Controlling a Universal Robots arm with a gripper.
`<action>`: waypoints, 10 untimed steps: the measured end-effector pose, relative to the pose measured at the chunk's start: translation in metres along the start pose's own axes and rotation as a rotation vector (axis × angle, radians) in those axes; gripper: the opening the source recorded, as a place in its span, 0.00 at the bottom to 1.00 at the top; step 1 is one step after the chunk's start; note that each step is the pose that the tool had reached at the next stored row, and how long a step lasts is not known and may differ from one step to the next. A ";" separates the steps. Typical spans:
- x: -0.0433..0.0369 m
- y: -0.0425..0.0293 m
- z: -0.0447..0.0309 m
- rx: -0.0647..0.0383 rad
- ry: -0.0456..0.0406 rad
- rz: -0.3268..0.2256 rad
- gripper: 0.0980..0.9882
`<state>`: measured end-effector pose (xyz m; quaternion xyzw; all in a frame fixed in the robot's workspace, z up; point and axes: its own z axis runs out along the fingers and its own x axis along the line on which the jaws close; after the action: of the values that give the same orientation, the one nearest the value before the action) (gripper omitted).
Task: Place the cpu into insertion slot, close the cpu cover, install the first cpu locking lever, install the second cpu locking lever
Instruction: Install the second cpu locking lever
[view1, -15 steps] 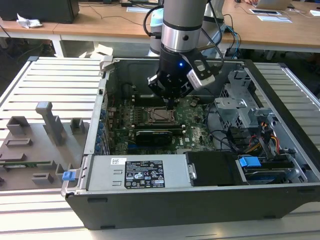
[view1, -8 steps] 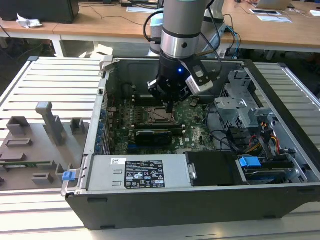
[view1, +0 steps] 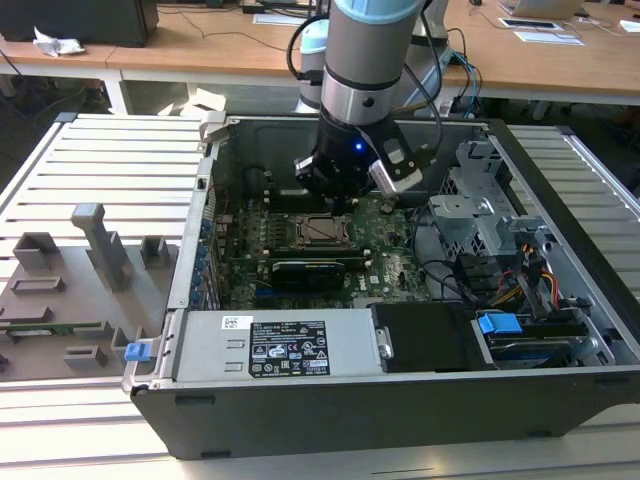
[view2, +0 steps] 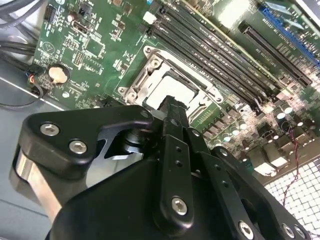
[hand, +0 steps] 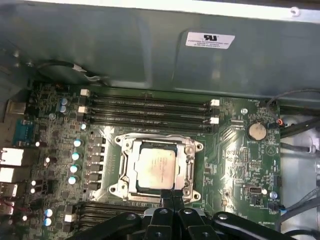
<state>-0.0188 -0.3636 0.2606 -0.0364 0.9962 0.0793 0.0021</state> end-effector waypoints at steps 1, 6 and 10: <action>0.0002 -0.0020 -0.0001 0.000 -0.0001 0.000 0.01; 0.0013 -0.0149 -0.0015 0.000 -0.0001 0.000 0.01; 0.0020 -0.0190 -0.0008 0.000 -0.0001 0.000 0.01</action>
<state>-0.0195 -0.3826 0.2584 -0.0363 0.9962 0.0793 0.0022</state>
